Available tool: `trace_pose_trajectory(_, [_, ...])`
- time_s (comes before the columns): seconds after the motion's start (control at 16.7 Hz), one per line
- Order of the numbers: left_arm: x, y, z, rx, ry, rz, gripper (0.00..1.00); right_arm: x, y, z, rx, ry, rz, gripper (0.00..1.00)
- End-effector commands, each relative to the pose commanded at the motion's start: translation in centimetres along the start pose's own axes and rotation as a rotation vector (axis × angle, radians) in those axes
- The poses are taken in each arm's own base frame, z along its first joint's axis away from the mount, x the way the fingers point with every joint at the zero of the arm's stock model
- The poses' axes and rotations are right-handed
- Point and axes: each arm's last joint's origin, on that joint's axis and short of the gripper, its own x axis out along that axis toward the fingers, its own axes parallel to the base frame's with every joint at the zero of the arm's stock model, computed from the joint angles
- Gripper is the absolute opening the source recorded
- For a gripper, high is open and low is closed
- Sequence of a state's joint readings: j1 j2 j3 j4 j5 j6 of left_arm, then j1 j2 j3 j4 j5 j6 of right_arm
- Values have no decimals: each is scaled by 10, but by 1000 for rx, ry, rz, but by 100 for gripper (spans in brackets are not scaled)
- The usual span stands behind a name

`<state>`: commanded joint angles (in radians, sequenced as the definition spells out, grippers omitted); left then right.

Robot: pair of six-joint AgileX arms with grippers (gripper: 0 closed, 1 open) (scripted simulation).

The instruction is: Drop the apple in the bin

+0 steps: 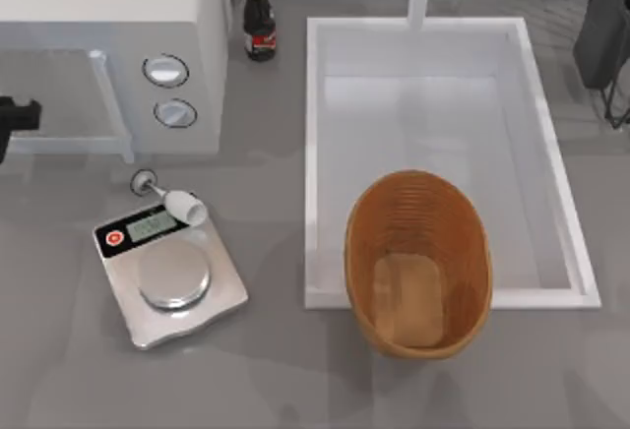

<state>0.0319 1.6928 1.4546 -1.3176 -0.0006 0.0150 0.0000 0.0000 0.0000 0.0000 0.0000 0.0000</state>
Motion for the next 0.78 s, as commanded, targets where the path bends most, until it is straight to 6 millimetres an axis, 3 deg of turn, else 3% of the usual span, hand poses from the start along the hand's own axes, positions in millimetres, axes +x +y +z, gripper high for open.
trace_pose_trajectory(0.36, [10,-18,4,-128,81,19,0,0,0,0,0,0,0,100])
trace_pose_trajectory(0.78, [33,-80,8,-554,247,180,0,0,0,0,0,0,0,100])
